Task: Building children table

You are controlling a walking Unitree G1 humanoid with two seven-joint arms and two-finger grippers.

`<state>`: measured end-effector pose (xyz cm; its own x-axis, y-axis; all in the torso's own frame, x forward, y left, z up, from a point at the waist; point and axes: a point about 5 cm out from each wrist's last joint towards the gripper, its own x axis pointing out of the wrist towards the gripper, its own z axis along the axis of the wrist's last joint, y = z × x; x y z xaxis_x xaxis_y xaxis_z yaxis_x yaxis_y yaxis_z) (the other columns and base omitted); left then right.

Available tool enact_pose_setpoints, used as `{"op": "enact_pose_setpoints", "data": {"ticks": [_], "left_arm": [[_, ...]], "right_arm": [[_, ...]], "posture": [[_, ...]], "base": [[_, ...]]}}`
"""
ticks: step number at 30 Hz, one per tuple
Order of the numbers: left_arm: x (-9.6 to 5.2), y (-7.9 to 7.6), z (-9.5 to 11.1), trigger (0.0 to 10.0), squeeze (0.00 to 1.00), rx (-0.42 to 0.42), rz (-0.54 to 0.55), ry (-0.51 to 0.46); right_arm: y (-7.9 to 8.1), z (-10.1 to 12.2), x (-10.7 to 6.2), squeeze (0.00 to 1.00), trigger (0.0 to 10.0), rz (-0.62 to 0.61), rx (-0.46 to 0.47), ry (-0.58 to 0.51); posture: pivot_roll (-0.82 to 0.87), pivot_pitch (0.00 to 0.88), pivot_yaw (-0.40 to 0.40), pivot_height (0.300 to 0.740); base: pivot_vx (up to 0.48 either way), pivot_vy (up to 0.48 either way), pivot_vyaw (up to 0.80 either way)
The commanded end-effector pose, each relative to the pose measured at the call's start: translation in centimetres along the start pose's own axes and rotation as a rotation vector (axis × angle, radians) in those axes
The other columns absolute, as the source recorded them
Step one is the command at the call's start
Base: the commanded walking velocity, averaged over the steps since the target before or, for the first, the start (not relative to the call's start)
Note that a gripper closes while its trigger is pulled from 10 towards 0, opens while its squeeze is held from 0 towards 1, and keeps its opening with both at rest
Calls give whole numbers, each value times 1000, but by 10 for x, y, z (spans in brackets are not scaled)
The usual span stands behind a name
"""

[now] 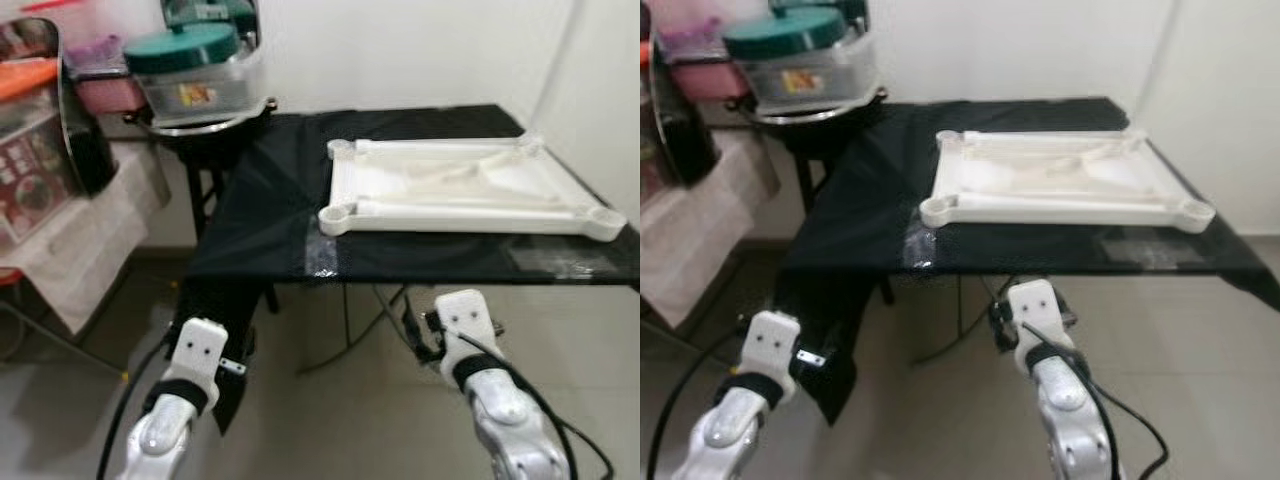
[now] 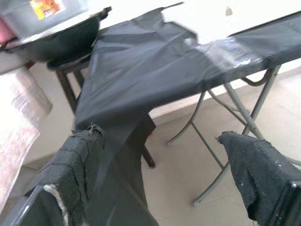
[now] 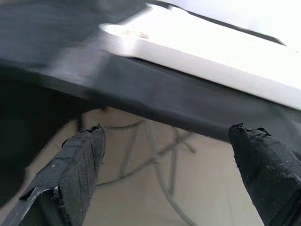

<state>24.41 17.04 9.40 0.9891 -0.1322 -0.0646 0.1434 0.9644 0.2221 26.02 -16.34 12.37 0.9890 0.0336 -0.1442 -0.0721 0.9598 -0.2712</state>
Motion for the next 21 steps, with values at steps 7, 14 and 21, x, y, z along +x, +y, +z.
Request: {"op": "enact_pose_setpoints", "data": {"ticks": [7, 14, 21], "left_arm": [[-2, -2, -4, 10000, 0, -1, -15, 17], [-2, -1, -4, 10000, 0, -12, -13, 19], [-3, -1, -3, 10000, 0, -15, -14, 18]], "right_arm": [[-2, -1, 3, 0, 10000, -11, -12, 6], [-2, 2, 8, 0, 10000, -10, -13, -4], [-3, 3, 9, 0, 10000, -10, -14, -8]], "posture": [[-25, 0, 2, 740], [-21, 0, 0, 740], [-18, 0, 0, 740]], "base": [[0, 0, 0], [-397, 0, 0], [-419, 0, 0]]}}
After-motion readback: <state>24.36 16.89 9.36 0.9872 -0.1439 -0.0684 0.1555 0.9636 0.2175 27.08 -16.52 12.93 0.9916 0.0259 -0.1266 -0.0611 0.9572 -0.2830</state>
